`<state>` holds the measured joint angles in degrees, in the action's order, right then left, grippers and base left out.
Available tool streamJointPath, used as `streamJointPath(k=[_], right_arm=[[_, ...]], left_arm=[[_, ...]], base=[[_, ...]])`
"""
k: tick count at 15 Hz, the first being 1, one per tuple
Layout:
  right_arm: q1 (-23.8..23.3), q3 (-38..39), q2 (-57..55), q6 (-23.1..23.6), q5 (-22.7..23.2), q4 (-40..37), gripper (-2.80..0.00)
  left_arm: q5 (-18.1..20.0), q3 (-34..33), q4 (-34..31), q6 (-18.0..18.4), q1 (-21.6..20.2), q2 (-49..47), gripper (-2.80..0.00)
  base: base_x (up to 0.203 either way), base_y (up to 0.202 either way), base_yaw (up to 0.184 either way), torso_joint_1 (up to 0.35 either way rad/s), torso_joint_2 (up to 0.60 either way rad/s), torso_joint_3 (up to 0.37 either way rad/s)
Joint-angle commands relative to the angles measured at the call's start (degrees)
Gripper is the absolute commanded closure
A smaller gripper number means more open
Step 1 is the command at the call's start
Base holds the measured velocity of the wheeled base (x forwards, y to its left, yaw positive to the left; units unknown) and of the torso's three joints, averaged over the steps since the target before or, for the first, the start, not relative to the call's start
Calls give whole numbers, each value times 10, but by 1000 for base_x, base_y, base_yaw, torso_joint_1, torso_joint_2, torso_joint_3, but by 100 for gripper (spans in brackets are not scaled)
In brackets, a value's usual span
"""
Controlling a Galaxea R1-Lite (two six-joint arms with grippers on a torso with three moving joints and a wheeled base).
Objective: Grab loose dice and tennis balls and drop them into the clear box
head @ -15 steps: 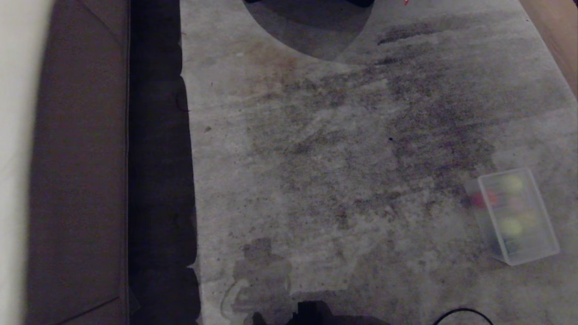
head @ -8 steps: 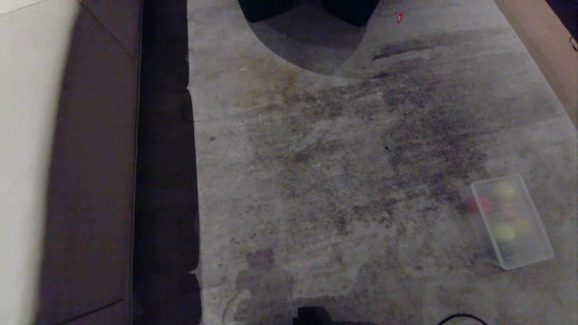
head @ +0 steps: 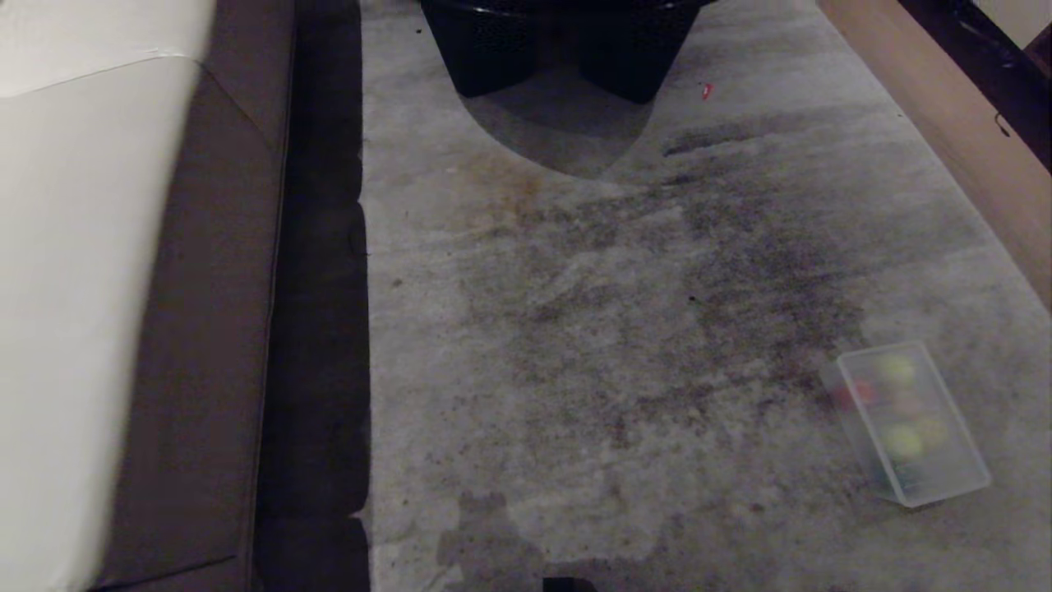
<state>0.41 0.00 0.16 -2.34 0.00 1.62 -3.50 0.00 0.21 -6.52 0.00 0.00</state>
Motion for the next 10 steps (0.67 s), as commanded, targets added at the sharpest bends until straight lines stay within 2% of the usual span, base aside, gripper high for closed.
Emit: streamJointPath(k=[1, 10], right_arm=[[0, 6, -2, 1, 0, 1, 0], [0, 6, -2, 0, 0, 1, 0]], left_arm=[[0, -1, 1, -1, 0, -1, 0], [0, -1, 1, -1, 0, -1, 0]], base=[[0, 0, 0, 0, 0, 207], [0, 0, 0, 3, 3, 204]])
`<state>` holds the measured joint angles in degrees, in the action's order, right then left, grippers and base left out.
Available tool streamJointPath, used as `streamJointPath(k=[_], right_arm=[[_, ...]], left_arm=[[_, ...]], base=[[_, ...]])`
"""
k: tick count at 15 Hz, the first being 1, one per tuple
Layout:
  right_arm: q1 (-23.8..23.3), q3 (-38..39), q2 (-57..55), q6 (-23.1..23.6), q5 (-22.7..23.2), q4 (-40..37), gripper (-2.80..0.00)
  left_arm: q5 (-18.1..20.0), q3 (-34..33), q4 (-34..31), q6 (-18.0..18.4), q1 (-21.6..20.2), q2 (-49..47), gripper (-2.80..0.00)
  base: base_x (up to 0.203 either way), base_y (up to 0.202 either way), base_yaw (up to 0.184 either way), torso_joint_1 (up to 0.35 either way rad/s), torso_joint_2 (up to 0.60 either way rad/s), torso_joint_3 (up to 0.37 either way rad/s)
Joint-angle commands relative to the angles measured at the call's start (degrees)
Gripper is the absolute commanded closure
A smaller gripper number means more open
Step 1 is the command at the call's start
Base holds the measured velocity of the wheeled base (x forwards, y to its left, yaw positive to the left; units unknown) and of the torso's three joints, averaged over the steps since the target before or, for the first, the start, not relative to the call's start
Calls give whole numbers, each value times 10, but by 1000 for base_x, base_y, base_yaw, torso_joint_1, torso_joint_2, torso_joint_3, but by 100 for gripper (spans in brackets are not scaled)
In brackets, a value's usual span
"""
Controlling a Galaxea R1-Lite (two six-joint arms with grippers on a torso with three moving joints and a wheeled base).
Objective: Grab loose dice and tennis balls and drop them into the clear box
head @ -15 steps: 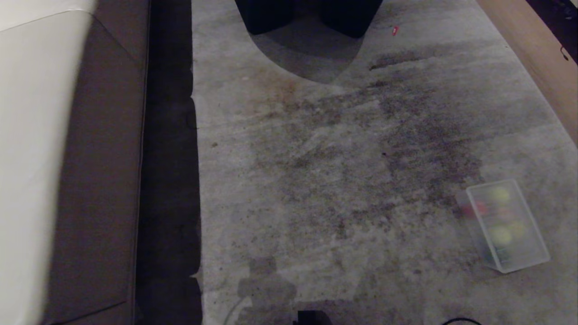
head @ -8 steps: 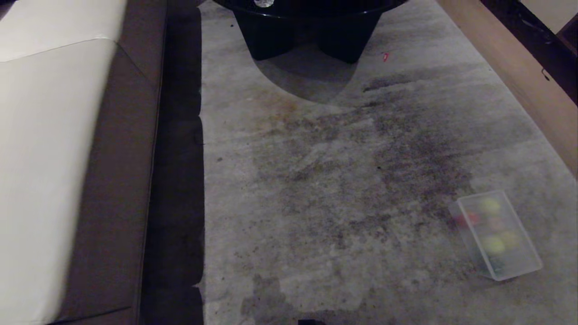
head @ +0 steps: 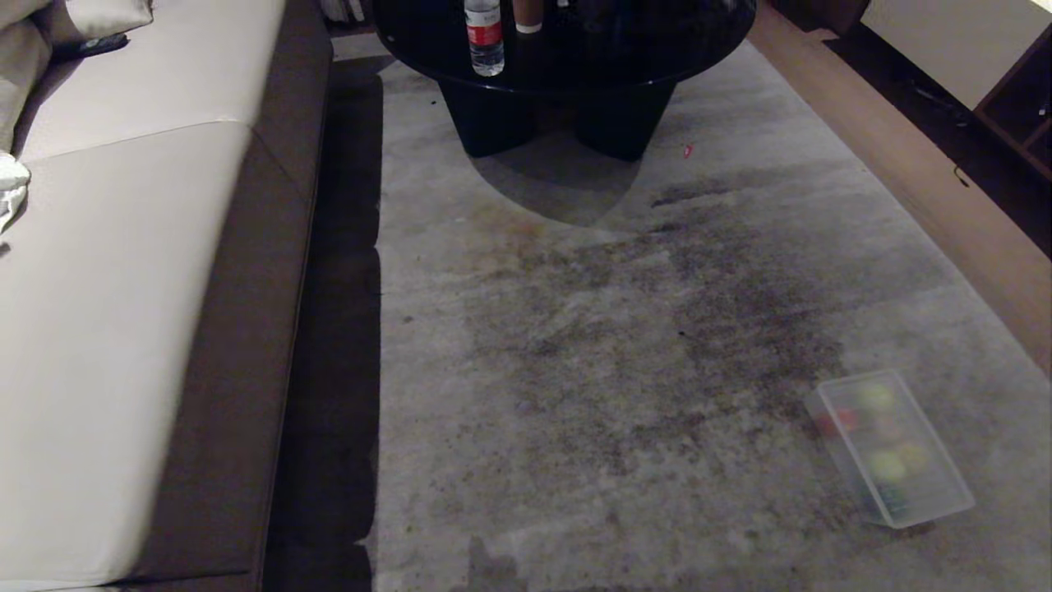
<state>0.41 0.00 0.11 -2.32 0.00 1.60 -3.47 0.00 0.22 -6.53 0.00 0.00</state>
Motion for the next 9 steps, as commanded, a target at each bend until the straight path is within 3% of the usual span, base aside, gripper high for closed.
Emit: streamJointPath(k=[1, 9], right_arm=[[0, 6, -1, -1, 0, 0, 0], [0, 6, -1, 1, 0, 1, 0]], left_arm=[[0, -1, 0, -1, 0, -1, 0], [0, -1, 0, -1, 0, -1, 0]], base=[[0, 0, 0, 4, 2, 203], [0, 0, 0, 4, -1, 205]])
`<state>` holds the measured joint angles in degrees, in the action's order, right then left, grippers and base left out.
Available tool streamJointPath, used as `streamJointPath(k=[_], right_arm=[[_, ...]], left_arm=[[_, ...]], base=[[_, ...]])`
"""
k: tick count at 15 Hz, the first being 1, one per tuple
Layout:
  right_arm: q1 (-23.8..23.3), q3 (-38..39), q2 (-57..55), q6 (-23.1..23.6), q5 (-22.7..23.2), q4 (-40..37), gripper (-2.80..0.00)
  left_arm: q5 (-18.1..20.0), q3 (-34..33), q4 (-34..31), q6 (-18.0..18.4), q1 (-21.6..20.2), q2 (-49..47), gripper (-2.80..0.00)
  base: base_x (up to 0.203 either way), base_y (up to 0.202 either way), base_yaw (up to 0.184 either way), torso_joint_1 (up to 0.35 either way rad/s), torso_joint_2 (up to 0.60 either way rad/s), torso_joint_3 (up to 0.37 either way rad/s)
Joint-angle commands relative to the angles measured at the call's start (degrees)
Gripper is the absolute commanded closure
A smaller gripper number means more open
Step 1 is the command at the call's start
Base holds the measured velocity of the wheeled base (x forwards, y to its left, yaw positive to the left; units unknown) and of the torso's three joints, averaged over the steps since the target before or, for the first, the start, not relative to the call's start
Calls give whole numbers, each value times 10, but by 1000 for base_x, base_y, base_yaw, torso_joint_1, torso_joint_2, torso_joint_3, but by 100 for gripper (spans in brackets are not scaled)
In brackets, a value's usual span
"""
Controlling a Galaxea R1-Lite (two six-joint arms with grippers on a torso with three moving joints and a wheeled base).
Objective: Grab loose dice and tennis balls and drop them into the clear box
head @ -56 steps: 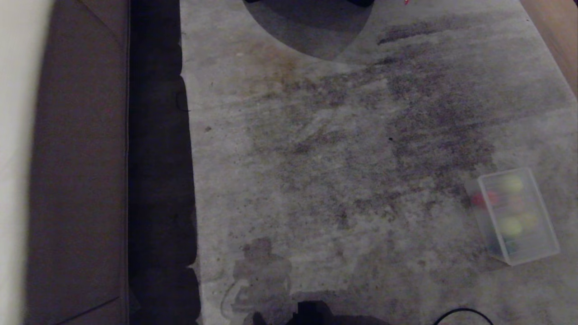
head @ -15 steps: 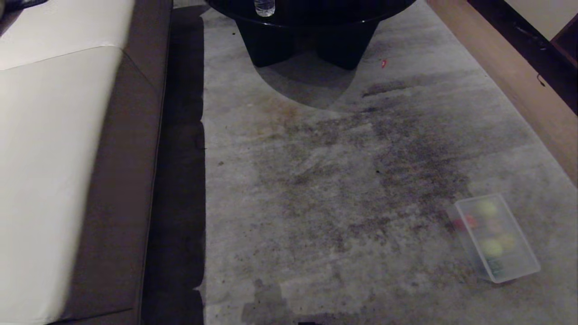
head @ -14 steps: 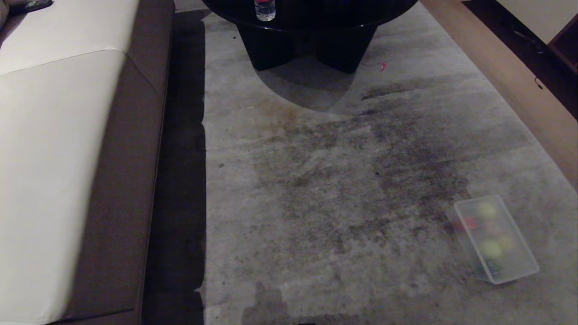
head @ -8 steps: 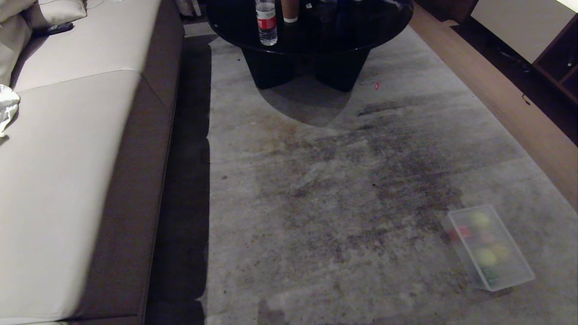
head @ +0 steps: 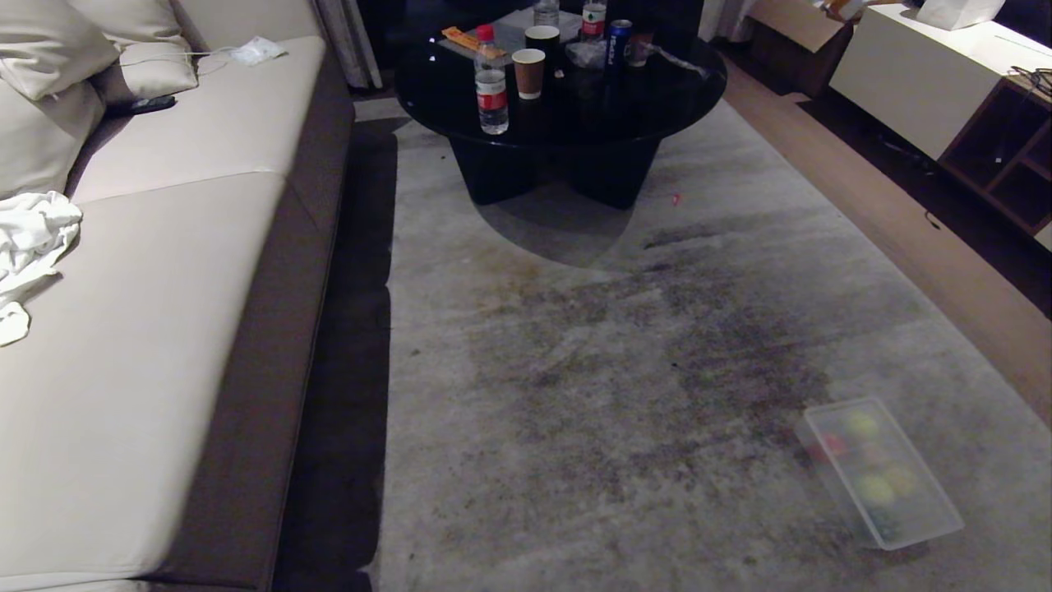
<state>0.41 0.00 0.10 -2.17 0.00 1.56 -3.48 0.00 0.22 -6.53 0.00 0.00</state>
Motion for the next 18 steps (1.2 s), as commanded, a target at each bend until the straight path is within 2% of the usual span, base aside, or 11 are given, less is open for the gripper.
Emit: streamJointPath(k=[1, 18], right_arm=[[0, 6, -1, 0, 0, 1, 0], [0, 6, -1, -2, 0, 0, 0]], left_arm=[[0, -1, 0, -1, 0, 0, 0], [0, -1, 0, 0, 0, -1, 0]], base=[[0, 0, 0, 9, -1, 204], [0, 0, 0, 3, 4, 202]])
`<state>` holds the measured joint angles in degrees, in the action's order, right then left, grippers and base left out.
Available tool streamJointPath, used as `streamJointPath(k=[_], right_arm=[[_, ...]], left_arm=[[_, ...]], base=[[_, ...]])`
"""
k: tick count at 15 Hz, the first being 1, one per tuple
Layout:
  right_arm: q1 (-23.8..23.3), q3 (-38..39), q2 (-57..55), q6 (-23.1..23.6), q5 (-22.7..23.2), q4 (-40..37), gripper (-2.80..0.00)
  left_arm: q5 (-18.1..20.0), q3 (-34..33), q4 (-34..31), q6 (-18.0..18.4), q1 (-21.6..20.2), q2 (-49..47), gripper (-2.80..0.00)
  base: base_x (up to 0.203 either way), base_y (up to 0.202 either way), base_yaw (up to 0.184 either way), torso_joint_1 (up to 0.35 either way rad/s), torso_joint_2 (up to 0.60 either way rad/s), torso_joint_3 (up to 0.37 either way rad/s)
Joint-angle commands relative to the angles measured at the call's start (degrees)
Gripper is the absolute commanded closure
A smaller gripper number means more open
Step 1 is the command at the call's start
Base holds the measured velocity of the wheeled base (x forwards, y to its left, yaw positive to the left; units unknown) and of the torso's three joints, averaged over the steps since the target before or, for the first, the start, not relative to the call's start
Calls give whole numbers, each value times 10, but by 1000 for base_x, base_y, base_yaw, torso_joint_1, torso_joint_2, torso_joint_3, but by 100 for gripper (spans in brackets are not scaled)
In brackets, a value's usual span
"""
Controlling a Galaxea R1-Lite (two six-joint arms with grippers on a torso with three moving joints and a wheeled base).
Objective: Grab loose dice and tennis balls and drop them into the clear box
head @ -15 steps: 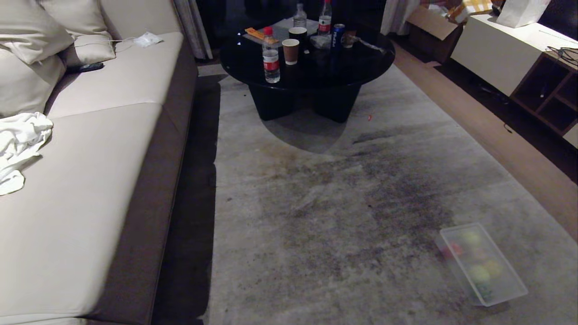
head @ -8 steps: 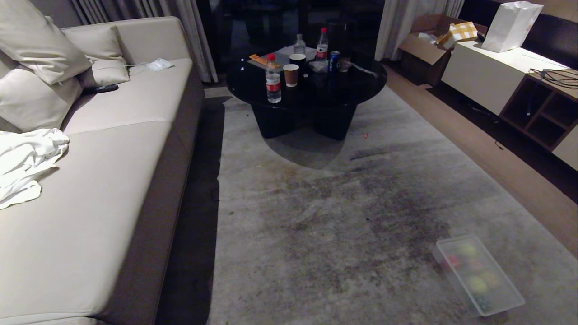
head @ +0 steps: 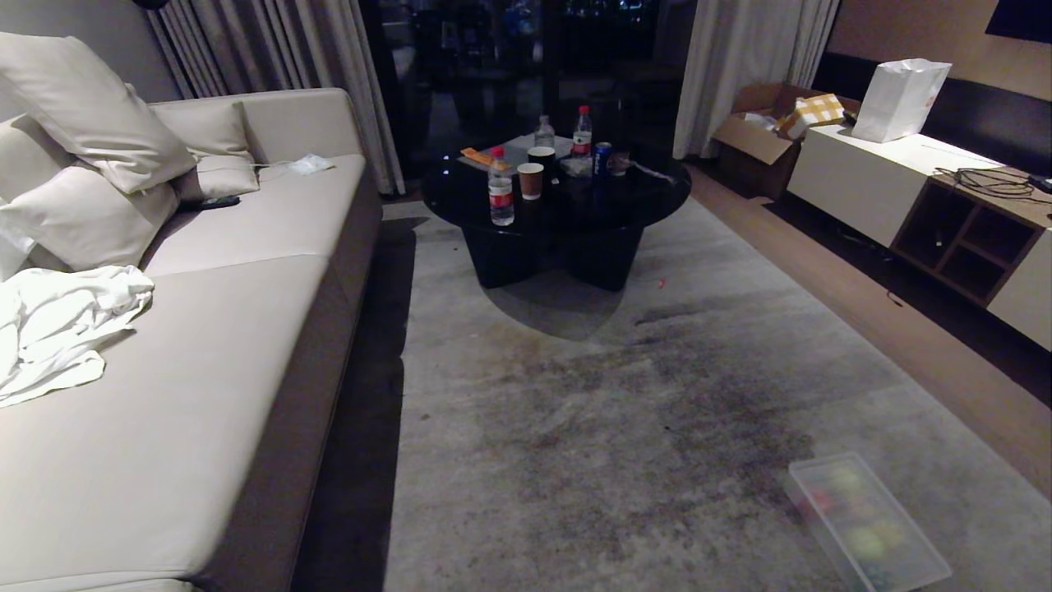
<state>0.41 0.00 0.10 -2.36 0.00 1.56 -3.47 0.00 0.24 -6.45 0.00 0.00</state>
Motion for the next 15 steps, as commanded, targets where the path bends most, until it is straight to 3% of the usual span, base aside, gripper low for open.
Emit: streamJointPath(k=[1, 8, 15], right_arm=[[0, 6, -1, 0, 0, 0, 0], [0, 6, -1, -1, 0, 1, 0], [0, 6, -1, 0, 0, 0, 0]], left_arm=[[0, -1, 0, -1, 0, -1, 0], [0, -1, 0, -1, 0, 0, 0], [0, -1, 0, -1, 0, -1, 0]], base=[[0, 0, 0, -1, 7, 194], [0, 0, 0, 1, 3, 204], [0, 0, 0, 1, 1, 32]])
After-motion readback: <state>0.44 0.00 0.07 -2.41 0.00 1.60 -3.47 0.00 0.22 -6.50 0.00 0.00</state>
